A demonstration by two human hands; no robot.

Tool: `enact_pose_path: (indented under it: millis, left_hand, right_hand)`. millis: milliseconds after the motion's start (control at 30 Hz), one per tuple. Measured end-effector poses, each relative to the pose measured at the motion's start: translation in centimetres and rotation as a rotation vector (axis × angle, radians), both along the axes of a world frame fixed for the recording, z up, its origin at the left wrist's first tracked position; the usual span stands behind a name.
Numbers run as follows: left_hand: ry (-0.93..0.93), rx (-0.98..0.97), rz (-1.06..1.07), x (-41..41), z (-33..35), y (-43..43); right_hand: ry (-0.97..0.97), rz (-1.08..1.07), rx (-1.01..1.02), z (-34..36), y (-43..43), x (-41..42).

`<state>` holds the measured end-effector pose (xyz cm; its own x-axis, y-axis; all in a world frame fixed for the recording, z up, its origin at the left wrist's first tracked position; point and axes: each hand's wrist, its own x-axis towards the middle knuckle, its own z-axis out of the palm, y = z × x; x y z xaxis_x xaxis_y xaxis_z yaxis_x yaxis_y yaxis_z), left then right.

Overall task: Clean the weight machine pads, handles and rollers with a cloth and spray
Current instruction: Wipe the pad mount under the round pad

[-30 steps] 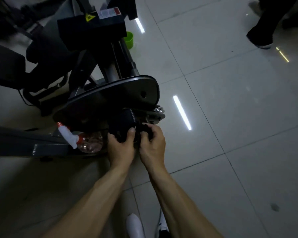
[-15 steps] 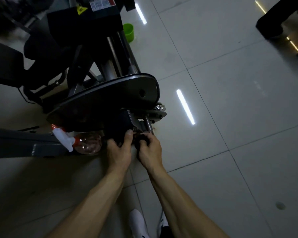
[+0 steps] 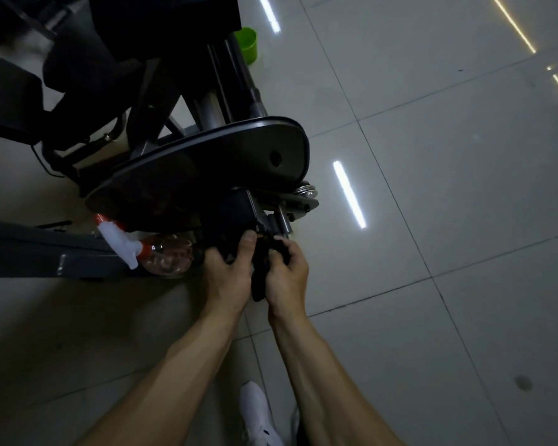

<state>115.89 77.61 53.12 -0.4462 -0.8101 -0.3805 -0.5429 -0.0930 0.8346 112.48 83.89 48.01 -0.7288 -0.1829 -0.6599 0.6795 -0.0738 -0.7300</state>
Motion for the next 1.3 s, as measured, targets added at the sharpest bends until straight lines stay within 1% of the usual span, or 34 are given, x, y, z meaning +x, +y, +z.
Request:
enact_pose_path:
  millis: [67,133,200,267,333,400,467,533,600,633,667,733,833,900,967,1033,1100,1133,1200,1267,1300]
  left_hand:
    - [0.011,-0.016,-0.004,0.1,-0.2,0.1]
    - [0.017,-0.016,0.003,0.1,-0.4,0.3]
    - [0.017,-0.011,0.024,0.1,-0.3,0.3]
    - [0.007,-0.011,0.029,0.1,-0.4,0.3]
    - [0.01,0.006,0.032,0.2,-0.6,0.3]
    - [0.004,-0.005,0.039,0.2,-0.4,0.5]
    - [0.005,0.0,0.043,0.1,-0.5,0.7]
    - [0.004,0.009,0.058,0.0,-0.3,0.5]
    - [0.0,0.021,0.045,0.2,-0.1,0.2]
    - [0.005,0.039,0.038,0.2,0.0,0.1]
    - [0.023,0.075,0.032,0.3,-0.2,-0.1]
    - [0.089,0.155,0.056,0.6,-0.1,-0.3]
    - [0.149,0.214,0.084,1.4,0.2,-0.9]
    - [0.167,0.21,0.038,2.0,0.2,-1.4]
    - [0.189,0.22,-0.022,2.4,0.4,-1.8]
    - [0.208,0.231,-0.045,2.7,0.4,-2.2]
    - [0.221,0.259,-0.035,3.1,0.1,-2.2]
    - [0.216,0.272,-0.015,3.4,-0.2,-2.0]
    - [0.176,0.32,0.1,4.2,-0.7,-1.4]
    - [0.144,0.461,0.23,4.8,-0.7,-0.5]
    - [0.151,0.549,0.258,4.9,-0.7,0.1]
  right_hand:
    - [0.043,0.011,0.022,-0.2,-0.1,0.0]
    - [0.006,0.095,0.042,-0.4,-0.8,0.4]
    - [-0.032,0.161,0.011,-0.5,-1.2,0.8]
    - [-0.023,0.129,0.014,-0.1,-0.7,0.4]
    - [0.038,0.023,-0.003,0.3,0.4,-0.4]
    - [0.061,0.0,0.004,0.3,0.5,-0.6]
    - [-0.007,0.05,-0.015,-0.1,-0.5,-0.1]
    - [-0.096,0.113,-0.077,0.1,-1.2,0.4]
    - [-0.106,0.081,-0.071,0.7,-0.9,0.2]
    - [-0.072,0.038,-0.043,0.8,-0.4,0.0]
    - [-0.012,-0.014,-0.005,1.0,0.0,-0.2]
    - [0.201,-0.041,0.061,2.1,0.8,-0.1]
    - [0.589,0.034,0.191,3.9,1.1,0.5]
    - [0.792,0.074,0.304,4.7,1.1,0.8]
    - [0.954,0.116,0.47,4.8,1.0,1.2]
    - [1.1,0.184,0.628,4.3,0.9,1.4]
    - [1.206,0.247,0.736,4.1,1.1,1.5]
    - [1.244,0.272,0.778,4.2,1.3,1.5]
    - [1.33,0.342,0.851,4.6,1.3,1.7]
    - [1.422,0.46,0.884,5.2,1.5,2.3]
    - [1.446,0.505,0.883,5.5,1.8,2.6]
